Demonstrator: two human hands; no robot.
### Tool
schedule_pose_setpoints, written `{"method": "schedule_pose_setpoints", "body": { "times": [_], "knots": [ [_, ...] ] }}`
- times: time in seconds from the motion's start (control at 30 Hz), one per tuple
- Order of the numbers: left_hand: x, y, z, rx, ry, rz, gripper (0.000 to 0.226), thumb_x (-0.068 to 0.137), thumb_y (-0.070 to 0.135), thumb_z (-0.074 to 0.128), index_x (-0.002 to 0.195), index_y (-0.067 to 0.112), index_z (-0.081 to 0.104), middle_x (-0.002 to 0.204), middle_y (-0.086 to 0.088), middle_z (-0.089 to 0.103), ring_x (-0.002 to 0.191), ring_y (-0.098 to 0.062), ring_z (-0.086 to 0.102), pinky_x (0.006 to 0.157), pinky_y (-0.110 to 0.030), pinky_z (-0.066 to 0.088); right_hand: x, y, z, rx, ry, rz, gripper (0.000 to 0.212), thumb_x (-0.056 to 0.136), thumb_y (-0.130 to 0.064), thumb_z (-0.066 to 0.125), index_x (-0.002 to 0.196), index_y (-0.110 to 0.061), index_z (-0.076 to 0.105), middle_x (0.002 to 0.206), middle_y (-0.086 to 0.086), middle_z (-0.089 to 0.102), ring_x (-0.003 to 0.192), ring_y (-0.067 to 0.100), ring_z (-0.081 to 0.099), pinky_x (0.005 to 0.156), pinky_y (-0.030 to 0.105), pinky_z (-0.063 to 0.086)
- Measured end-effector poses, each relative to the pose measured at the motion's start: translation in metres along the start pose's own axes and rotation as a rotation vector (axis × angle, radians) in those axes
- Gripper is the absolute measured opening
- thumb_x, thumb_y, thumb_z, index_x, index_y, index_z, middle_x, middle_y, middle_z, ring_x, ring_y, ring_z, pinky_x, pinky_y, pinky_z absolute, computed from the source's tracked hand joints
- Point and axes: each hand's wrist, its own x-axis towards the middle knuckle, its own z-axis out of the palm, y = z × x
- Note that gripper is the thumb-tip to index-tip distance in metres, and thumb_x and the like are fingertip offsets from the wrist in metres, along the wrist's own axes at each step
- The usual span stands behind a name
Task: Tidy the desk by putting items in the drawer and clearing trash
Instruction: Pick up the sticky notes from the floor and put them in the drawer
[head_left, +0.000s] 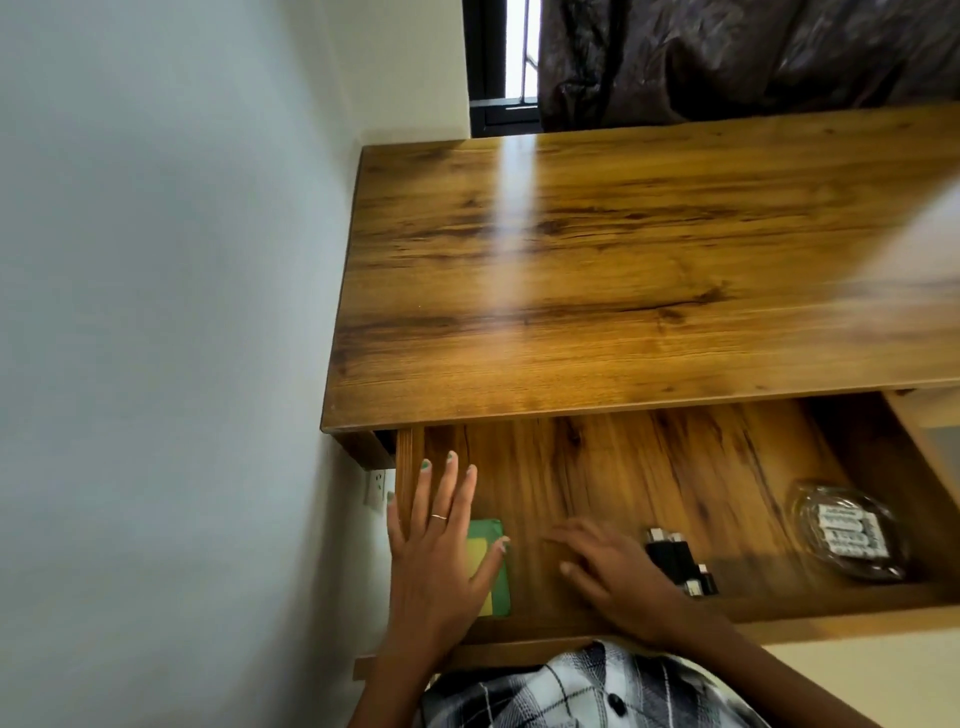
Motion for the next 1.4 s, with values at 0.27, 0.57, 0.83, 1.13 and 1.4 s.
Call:
{"method": "schedule_pose_setpoints", "body": {
  "times": [0.27,0.57,0.83,1.13,1.4],
  "knots": [
    [0.018,0.068,0.022,-0.097,-0.203,0.346,0.078,0.086,0.069,0.022,0.151,0.032,0.002,0.156,0.015,-0.018,0.142,-0.007,-0.026,0.116,-0.043,-0.017,-0.063,0.044,-0.024,-0.181,0.245,0.198,0.052,0.091,-0.05,0.022,0.123,-0.03,0.057,0.127,-0.012,0.055,0.118,0.01,0.048,0.087,0.025,0.028],
    [0.03,0.14,0.054,-0.132,-0.42,0.541,0.097,0.067,0.093,0.014,0.142,0.043,-0.02,0.152,0.022,-0.027,0.136,0.0,-0.033,0.114,-0.043,-0.02,-0.097,0.095,-0.059,-0.197,0.256,0.261,0.035,0.096,-0.043,0.033,0.121,-0.03,0.055,0.123,-0.012,0.055,0.117,0.01,0.047,0.09,0.024,0.026],
    [0.026,0.214,0.068,0.141,-0.414,0.536,0.093,0.076,0.085,0.015,0.14,0.024,0.044,0.149,0.006,0.04,0.138,-0.016,0.032,0.108,-0.042,0.007,-0.127,0.149,-0.097,-0.227,0.132,0.133,0.049,0.096,-0.049,0.017,0.126,-0.027,0.049,0.134,-0.011,0.047,0.126,0.008,0.039,0.104,0.028,0.025],
    [0.013,0.243,0.089,-0.047,-0.424,0.28,0.108,0.057,0.098,0.023,0.139,0.046,-0.024,0.147,0.027,-0.034,0.134,0.001,-0.037,0.113,-0.041,-0.017,-0.137,0.187,-0.126,-0.342,0.102,-0.048,0.051,0.089,-0.058,0.033,0.107,-0.024,0.065,0.111,-0.007,0.066,0.102,0.01,0.062,0.085,0.03,0.052],
    [0.006,0.256,0.074,0.032,-0.255,0.178,0.121,0.055,0.097,0.04,0.15,0.024,0.023,0.16,-0.005,0.007,0.147,-0.027,0.004,0.112,-0.051,0.008,-0.12,0.198,-0.125,-0.494,-0.027,-0.226,0.08,0.078,-0.082,0.021,0.124,-0.023,0.05,0.133,0.0,0.056,0.125,0.021,0.052,0.103,0.044,0.036]
  ]
}}
